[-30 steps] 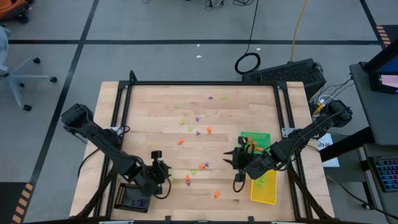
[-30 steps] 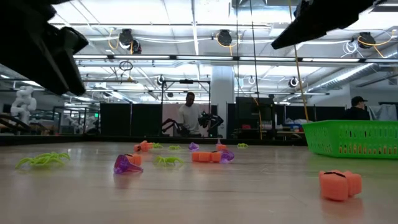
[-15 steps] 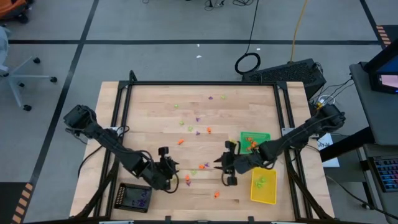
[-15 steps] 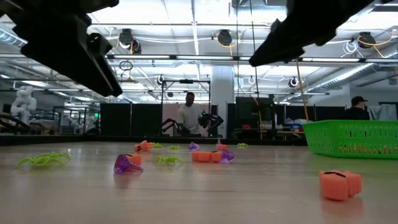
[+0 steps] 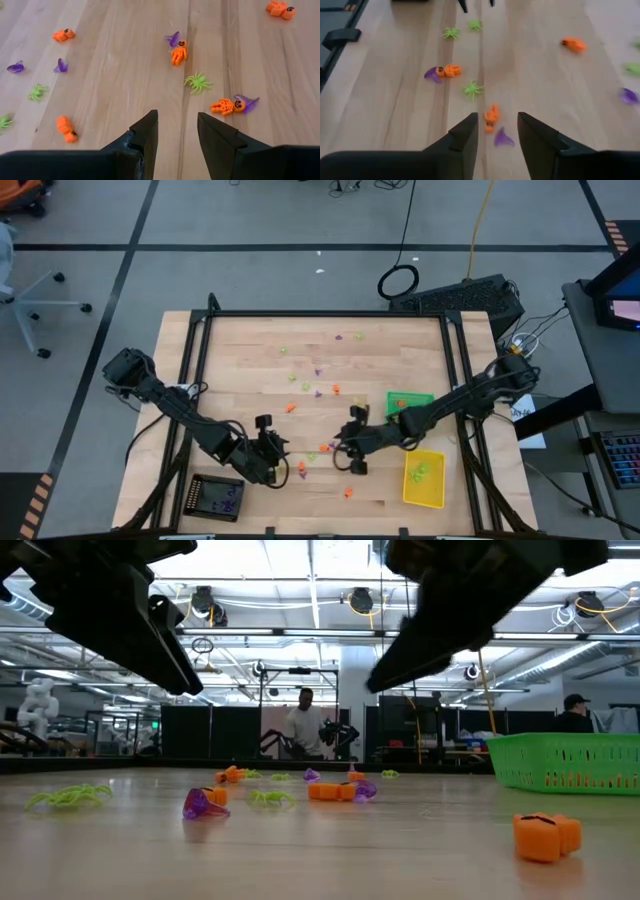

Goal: Sort Halloween decoration
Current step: Put the orange skeleton toy into the green bin

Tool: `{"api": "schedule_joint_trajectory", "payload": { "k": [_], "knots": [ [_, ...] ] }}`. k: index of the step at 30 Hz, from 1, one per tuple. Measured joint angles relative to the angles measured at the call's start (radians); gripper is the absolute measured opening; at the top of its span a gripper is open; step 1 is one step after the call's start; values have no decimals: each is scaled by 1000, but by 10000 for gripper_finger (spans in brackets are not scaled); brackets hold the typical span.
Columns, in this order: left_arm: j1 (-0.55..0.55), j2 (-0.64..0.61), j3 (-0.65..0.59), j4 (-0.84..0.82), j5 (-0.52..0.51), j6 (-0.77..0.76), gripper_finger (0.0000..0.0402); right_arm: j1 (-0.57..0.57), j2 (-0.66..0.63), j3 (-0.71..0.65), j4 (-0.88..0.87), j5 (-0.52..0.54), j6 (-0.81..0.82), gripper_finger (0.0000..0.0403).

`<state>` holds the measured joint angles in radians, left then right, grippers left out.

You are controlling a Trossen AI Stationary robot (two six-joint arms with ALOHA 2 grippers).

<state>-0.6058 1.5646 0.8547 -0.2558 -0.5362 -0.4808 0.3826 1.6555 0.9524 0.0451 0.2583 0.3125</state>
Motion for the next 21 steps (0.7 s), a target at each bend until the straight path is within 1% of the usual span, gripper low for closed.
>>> {"api": "schedule_joint_trajectory", "payload": {
  "k": [5, 9, 14, 18, 21],
  "knots": [
    [0, 0, 0, 5, 0, 17, 137, -10, 125, 144, -96, -27, -48, 167],
    [0, 0, 0, 8, 0, 17, 137, -11, 205, 229, -185, -28, -61, 189],
    [0, 0, 0, 10, 0, 17, 137, -21, 269, 269, -215, -30, -60, 194],
    [0, 0, 0, 10, 0, 17, 137, -44, 279, 274, -240, -77, -33, 189],
    [0, 0, 0, 12, 0, 17, 137, -51, 279, 274, -245, -81, -10, 184]
  ]
}}
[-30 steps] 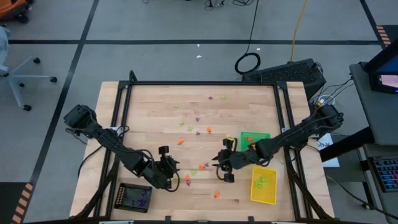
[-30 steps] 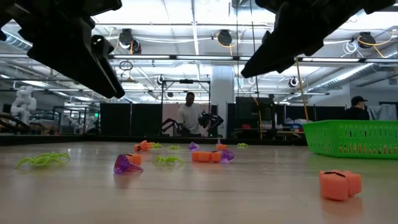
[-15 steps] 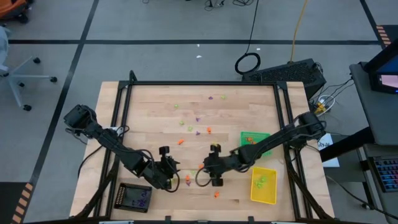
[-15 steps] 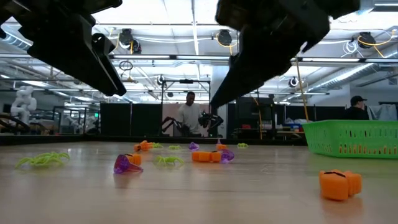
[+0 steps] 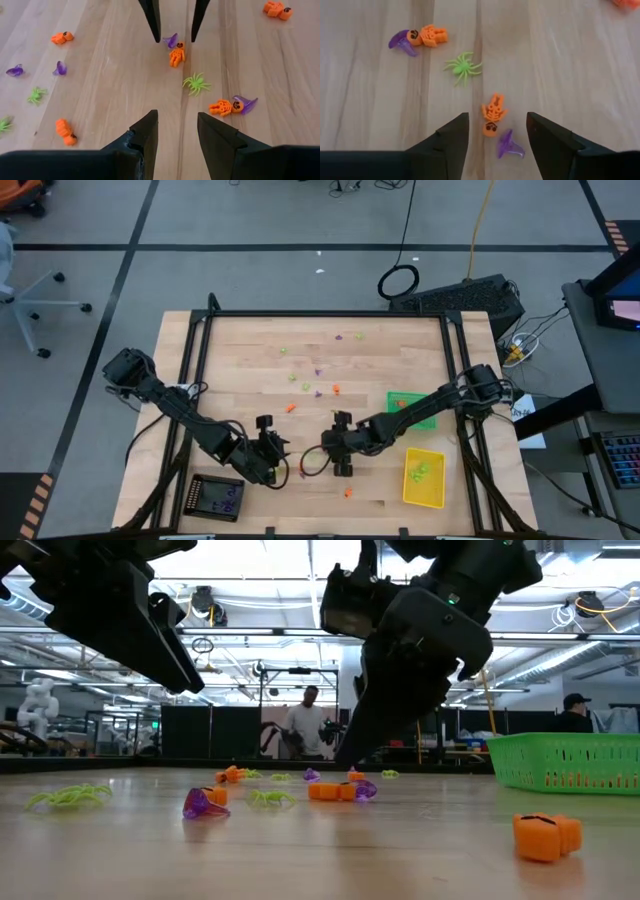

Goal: Sort Halloween decoration
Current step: Put the orange skeleton toy into the green bin

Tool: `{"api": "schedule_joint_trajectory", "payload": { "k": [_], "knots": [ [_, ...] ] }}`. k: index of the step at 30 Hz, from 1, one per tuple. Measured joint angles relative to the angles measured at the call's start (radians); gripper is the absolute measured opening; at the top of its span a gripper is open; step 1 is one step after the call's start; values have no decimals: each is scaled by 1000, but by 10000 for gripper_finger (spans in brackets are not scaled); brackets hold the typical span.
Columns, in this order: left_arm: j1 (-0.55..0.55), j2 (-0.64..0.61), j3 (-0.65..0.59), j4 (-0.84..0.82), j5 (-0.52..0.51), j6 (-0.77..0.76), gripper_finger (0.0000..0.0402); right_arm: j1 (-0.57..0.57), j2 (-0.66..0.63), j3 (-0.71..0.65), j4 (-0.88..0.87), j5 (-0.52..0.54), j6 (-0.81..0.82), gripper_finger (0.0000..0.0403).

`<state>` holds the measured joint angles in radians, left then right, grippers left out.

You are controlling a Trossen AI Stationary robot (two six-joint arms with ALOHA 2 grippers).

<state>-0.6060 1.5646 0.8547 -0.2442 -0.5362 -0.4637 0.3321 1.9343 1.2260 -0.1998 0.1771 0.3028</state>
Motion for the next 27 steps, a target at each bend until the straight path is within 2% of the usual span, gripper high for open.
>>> {"api": "schedule_joint_trajectory", "payload": {
  "k": [10, 20, 27],
  "knots": [
    [0, 0, 0, 2, -2, 0, 137, -5, 51, -9, 88, -75, -47, 183],
    [0, 0, 0, 1, -3, 0, 137, -36, 56, -10, 67, -78, -43, 182],
    [0, 0, 0, 1, -3, 0, 137, -36, 56, -10, 53, -77, -65, 143]
  ]
}}
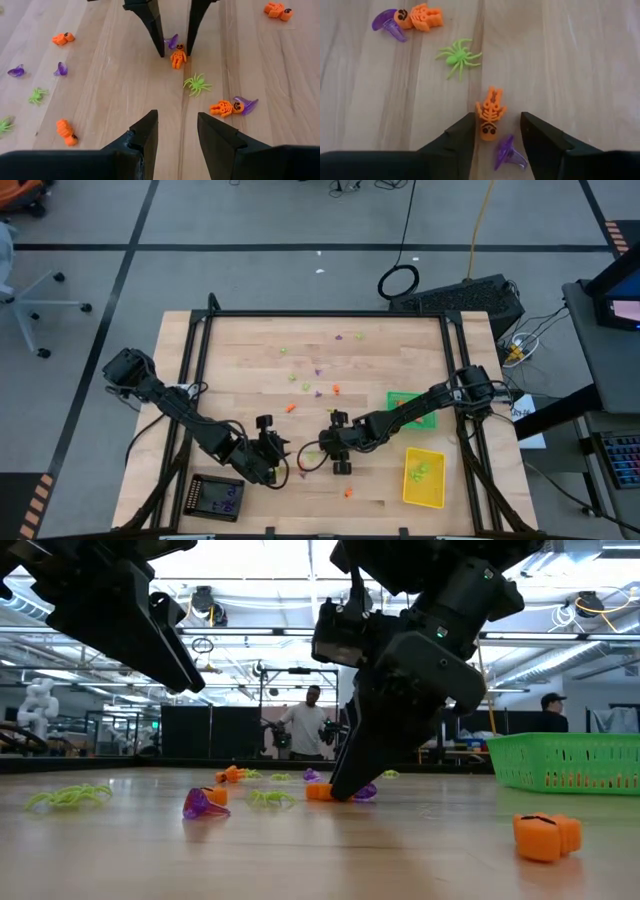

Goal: Sort Halloween decoration
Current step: Put the orange skeleton toy into the green bin

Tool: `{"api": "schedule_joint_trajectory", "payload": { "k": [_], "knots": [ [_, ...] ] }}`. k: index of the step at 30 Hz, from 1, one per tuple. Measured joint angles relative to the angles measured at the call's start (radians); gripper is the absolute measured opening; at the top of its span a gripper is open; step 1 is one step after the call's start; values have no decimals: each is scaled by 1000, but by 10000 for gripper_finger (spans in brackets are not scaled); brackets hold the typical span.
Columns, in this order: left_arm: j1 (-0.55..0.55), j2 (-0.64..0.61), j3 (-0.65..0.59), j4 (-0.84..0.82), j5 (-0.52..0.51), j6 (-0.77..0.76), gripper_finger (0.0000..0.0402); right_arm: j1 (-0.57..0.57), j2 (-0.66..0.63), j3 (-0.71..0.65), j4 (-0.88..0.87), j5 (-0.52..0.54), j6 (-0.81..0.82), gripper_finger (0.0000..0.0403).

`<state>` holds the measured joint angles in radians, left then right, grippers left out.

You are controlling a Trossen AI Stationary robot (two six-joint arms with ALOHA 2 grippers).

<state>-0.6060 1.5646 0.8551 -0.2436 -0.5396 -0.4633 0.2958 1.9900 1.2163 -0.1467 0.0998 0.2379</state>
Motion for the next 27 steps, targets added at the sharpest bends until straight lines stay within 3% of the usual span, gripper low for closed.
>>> {"api": "schedule_joint_trajectory", "payload": {
  "k": [14, 27],
  "knots": [
    [0, 0, 0, 0, 0, 0, 137, 0, -1, 0, 4, -27, -66, 29],
    [0, 0, 0, 0, 0, 0, 137, 8, -63, -1, 1, -26, -132, 20]
  ]
}}
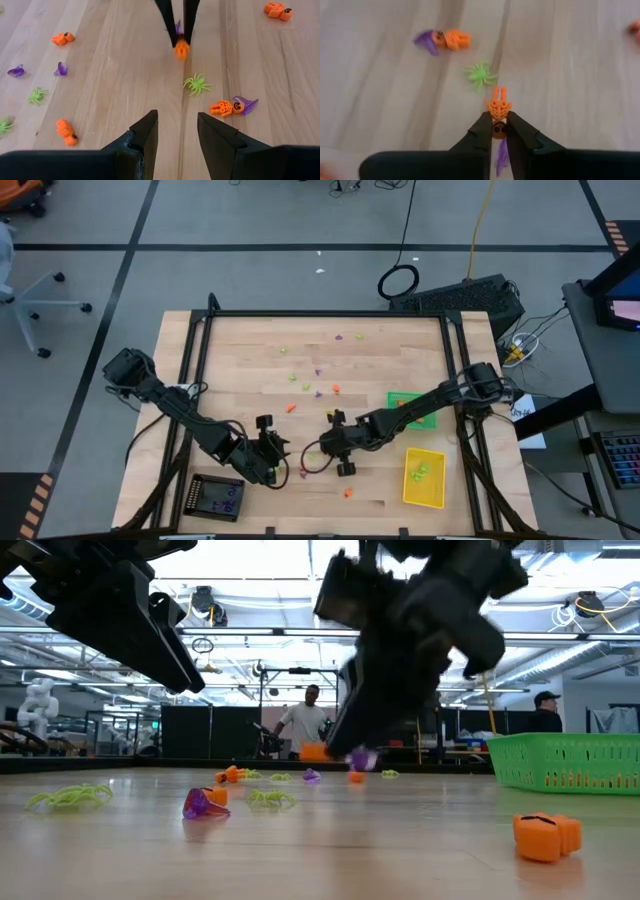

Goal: Sort Halloween decoration
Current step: Put the orange skeleton toy into the green bin

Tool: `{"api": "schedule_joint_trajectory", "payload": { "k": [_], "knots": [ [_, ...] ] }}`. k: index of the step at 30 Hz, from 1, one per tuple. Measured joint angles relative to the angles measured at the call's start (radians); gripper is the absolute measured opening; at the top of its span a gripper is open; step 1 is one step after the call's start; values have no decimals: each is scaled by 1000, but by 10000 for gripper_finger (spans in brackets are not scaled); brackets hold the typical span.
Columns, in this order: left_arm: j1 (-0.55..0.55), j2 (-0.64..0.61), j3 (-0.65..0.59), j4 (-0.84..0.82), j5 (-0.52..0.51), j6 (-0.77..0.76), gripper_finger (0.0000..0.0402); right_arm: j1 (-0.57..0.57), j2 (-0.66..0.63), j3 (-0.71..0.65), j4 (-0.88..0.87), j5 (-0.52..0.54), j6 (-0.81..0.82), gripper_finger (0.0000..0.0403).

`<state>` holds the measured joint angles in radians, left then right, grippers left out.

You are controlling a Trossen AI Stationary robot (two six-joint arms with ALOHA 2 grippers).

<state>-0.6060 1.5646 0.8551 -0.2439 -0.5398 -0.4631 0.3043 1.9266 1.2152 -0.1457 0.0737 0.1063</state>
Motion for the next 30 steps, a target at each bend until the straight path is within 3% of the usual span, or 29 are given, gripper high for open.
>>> {"api": "schedule_joint_trajectory", "payload": {
  "k": [11, 19, 24, 30],
  "knots": [
    [0, 0, 0, 0, 0, 0, 137, 29, -121, 0, -10, 12, -113, 19],
    [0, 0, 0, 0, 0, 0, 137, 57, -261, 0, -149, 163, -159, 18],
    [0, 0, 0, 0, 0, 0, 137, 101, -348, -23, -217, 169, -148, 18],
    [0, 0, 0, 4, 0, 0, 137, 152, -450, -208, 14, 169, -163, 18]
  ]
}}
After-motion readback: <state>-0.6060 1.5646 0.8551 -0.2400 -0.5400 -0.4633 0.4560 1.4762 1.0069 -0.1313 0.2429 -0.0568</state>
